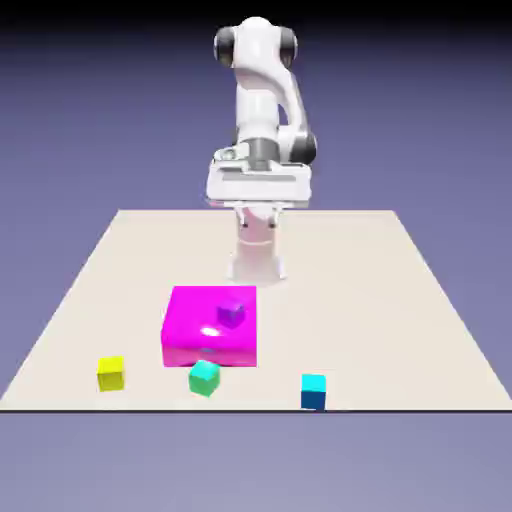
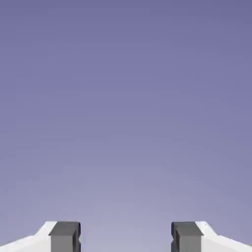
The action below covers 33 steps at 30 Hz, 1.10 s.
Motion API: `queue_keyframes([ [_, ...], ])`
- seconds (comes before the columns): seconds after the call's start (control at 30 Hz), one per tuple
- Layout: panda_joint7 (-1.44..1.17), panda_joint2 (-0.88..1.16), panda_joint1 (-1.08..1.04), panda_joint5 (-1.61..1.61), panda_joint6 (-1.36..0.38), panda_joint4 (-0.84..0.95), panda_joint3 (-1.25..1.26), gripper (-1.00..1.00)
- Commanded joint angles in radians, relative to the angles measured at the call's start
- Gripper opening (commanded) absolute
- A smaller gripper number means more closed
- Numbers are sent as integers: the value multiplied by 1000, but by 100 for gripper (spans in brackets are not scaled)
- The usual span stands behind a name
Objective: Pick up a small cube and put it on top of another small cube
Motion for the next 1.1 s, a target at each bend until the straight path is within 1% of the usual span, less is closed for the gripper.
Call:
queue_keyframes([
  [0.0,-24,36,3,-21,-26,25,9,0],
  [0.87,-636,978,73,-556,-690,671,229,0],
  [0.93,-637,980,73,-557,-690,672,230,0],
  [1.07,-572,1118,89,-648,-572,687,166,0],
])
